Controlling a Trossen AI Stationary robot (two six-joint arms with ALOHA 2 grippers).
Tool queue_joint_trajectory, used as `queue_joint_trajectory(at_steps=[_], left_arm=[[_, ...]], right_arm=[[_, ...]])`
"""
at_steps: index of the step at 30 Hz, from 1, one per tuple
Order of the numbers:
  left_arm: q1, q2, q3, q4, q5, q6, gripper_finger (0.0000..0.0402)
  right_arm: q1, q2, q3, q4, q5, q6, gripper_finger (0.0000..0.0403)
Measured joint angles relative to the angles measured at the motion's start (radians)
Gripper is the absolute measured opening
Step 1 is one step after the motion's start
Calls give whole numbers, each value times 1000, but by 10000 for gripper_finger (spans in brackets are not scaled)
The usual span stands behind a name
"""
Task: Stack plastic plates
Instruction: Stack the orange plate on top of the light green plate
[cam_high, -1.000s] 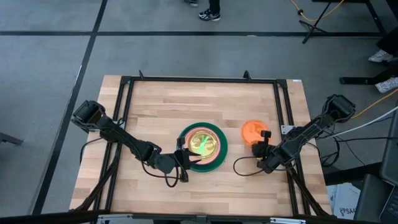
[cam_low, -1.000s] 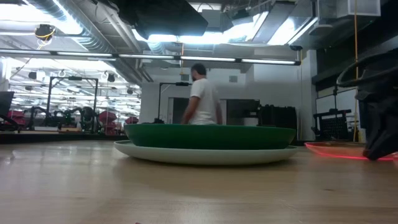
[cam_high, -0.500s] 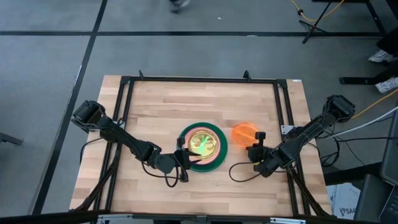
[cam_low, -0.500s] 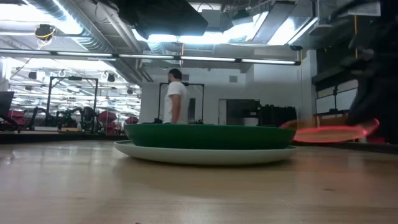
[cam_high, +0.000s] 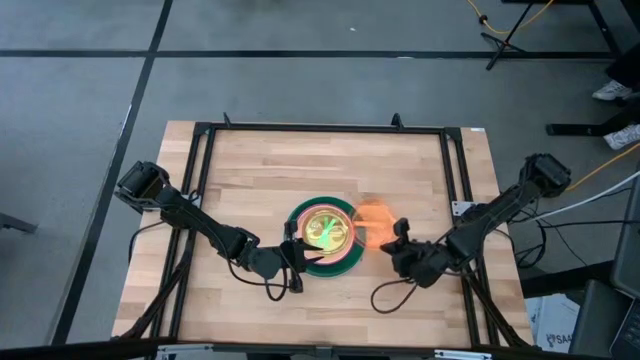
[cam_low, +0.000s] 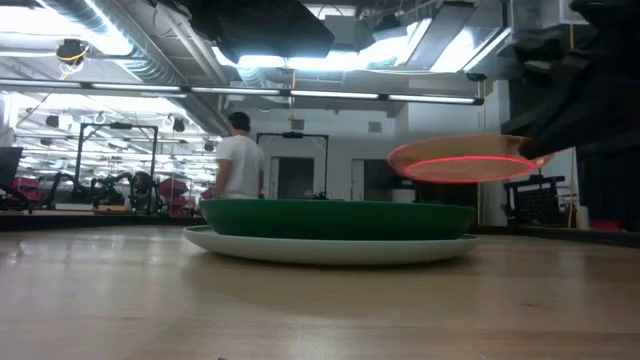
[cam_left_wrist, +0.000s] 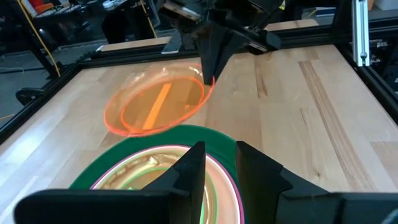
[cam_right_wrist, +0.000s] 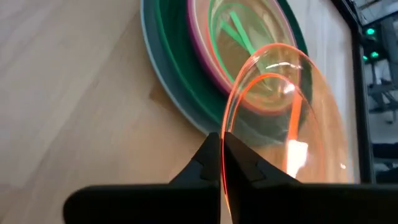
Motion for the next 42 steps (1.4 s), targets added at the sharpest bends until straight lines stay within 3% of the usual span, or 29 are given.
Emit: queue_joint_trajectory(at_steps=[10, 27, 42], left_arm=[[0, 0, 0, 6, 0, 0, 82], [0, 0, 0, 7, 0, 0, 82], [0, 0, 0, 7, 0, 0, 82]], right_arm=[[-108, 80, 0, 248, -142, -202, 1], [-250, 253, 3, 624, -337, -367, 1], [-327, 402, 141, 582, -354, -355, 1]])
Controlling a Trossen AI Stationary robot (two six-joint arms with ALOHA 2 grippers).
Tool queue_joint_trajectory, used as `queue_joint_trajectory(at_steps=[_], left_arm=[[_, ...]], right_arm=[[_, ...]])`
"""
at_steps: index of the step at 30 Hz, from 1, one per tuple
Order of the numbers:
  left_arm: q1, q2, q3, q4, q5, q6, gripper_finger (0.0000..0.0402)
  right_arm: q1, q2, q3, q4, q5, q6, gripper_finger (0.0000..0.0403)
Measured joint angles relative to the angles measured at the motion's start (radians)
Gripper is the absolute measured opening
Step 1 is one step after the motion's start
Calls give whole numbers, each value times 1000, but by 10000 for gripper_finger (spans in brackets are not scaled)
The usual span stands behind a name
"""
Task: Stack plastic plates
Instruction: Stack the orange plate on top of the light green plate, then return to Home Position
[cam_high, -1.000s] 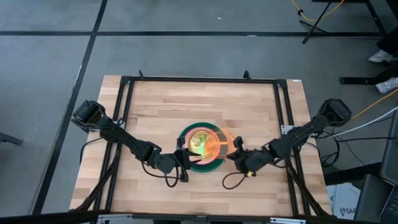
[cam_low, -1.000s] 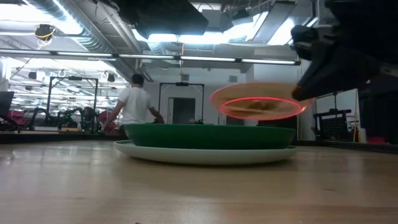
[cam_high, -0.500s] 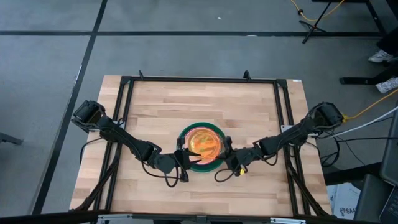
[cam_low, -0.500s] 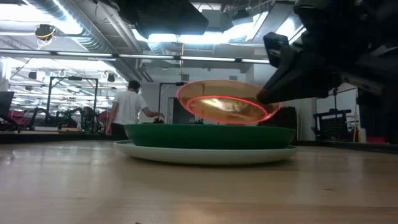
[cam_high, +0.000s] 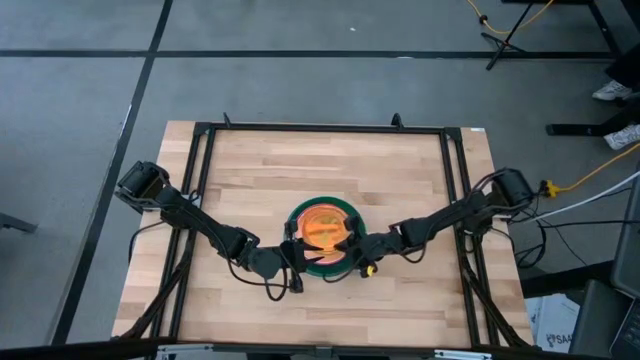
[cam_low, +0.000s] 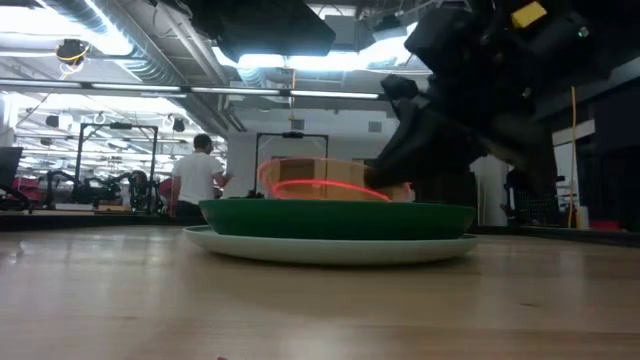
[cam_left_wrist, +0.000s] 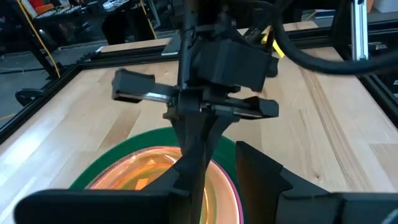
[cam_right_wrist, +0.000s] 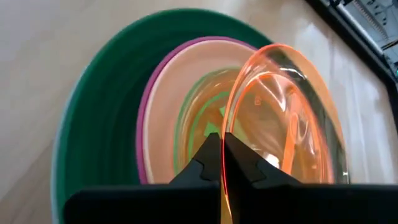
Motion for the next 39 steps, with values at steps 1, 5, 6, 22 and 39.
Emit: queue_joint_trajectory(at_steps=[1, 5, 6, 22, 39], left_arm=[[0, 0, 0, 0, 0, 0, 82], [0, 0, 0, 0, 0, 0, 82], [0, 0, 0, 0, 0, 0, 82], [0, 0, 0, -1, 24, -3, 82], [0, -40, 1, -42, 56, 46, 82]], right_arm=[[0, 3, 1, -2, -5, 1, 1], [1, 17, 1, -6, -42, 2, 1], [1, 22, 1, -4, -51, 2, 1], [-5, 44, 1, 4, -31, 169, 51], [-3, -185, 78, -308, -49, 257, 152]])
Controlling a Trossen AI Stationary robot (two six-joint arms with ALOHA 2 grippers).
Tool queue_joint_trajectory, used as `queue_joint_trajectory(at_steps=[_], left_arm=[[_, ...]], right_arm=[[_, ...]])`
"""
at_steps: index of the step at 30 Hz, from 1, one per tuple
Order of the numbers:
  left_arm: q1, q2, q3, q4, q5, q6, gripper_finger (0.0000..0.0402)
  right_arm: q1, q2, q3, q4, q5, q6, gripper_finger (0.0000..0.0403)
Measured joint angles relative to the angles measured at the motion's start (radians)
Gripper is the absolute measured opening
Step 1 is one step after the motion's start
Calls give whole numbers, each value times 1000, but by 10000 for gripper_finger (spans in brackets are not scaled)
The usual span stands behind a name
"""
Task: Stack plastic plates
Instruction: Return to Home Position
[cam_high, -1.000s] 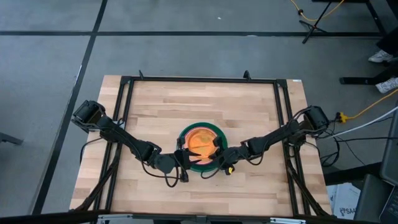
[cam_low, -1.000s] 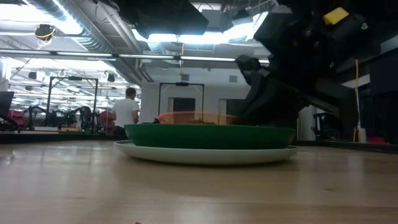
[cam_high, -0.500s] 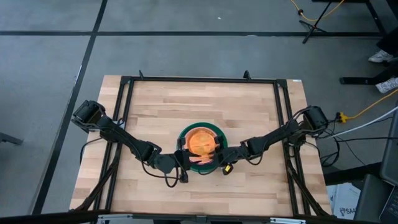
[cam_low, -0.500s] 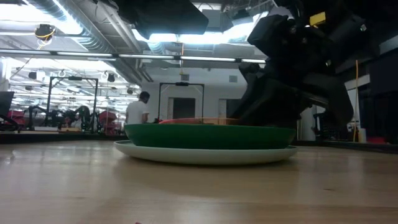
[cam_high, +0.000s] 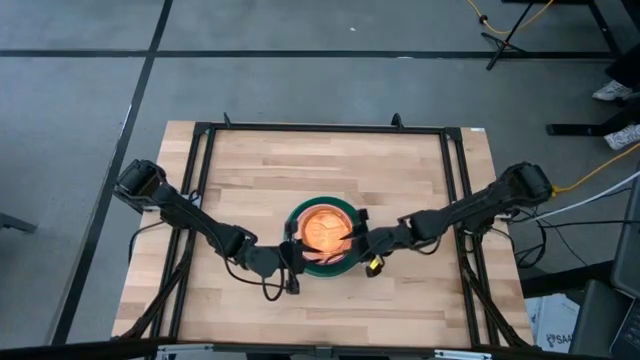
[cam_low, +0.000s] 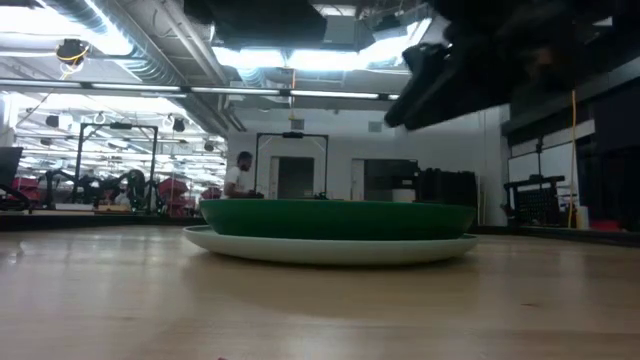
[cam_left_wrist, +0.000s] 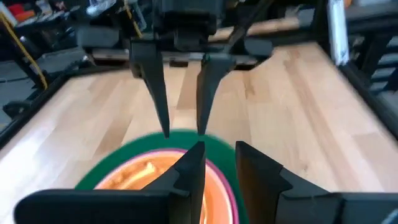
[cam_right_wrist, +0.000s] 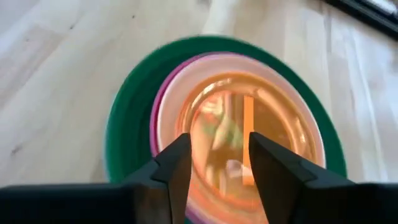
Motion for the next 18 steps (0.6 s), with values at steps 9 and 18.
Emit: queue_joint_trajectory(at_steps=[9, 18], left_arm=[[69, -116, 1, -46, 155, 89, 82], [167, -177, -48, -63, 230, 116, 82]], right_arm=[[0, -200, -38, -140, -34, 51, 143], [-2, -455, -221, -124, 33, 106, 142]])
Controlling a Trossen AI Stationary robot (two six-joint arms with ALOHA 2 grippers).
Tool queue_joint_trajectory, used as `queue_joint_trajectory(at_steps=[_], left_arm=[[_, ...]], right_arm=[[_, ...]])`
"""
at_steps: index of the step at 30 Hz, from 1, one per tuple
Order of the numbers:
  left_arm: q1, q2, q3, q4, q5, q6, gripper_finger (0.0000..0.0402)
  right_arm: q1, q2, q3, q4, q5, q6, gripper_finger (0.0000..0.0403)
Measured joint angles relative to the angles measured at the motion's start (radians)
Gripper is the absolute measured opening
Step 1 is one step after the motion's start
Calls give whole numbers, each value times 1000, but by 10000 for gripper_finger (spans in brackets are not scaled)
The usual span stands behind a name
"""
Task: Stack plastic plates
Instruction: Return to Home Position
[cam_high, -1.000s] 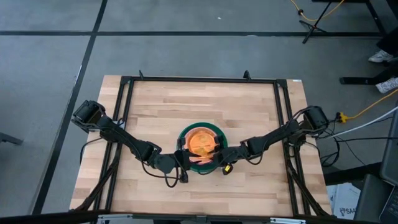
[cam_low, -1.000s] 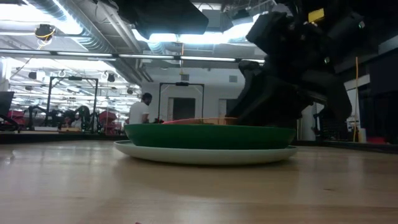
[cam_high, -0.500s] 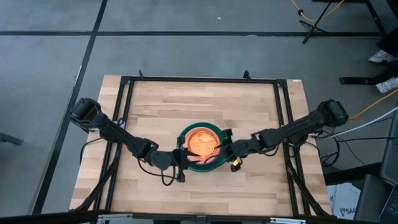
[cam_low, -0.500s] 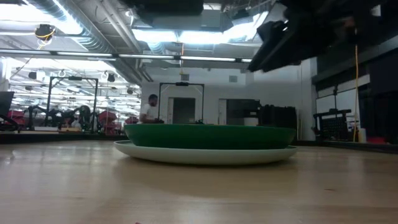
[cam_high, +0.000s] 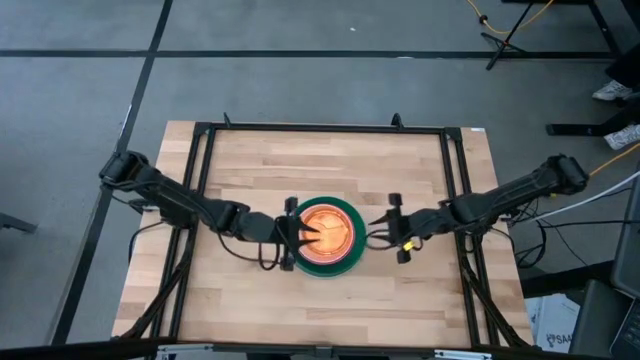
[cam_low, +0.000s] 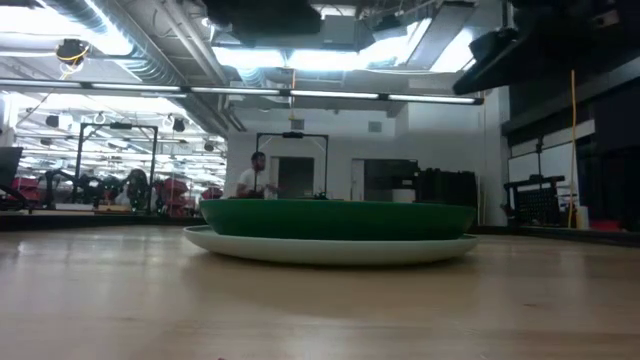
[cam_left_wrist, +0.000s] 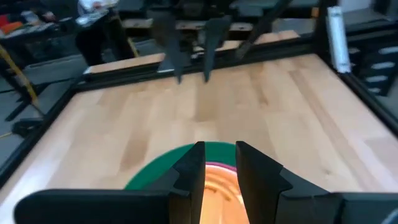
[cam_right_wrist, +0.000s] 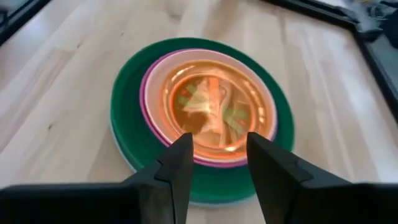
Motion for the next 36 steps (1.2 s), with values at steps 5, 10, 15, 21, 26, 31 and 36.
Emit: queue_joint_trajectory(at_steps=[5, 10, 15, 21, 26, 31, 36], left_arm=[[35, -54, -96, 88, 7, 0, 82], [63, -144, -229, 187, -1, -7, 82], [91, -269, -381, 292, 9, -34, 82], [193, -461, -562, 355, 99, -114, 82], [254, -605, -670, 363, 104, -147, 82], [271, -747, -759, 370, 104, -165, 82], [271, -876, -831, 370, 95, -174, 82]], right_arm=[[0, -163, -94, 3, 32, 29, 142], [0, -323, -178, 21, 49, 54, 142], [0, -448, -245, 60, 47, 56, 142], [0, -563, -296, 62, 47, 68, 142], [0, -626, -349, 69, 47, 94, 142], [0, -687, -377, 68, 46, 102, 135], [0, -746, -398, 69, 46, 107, 88]])
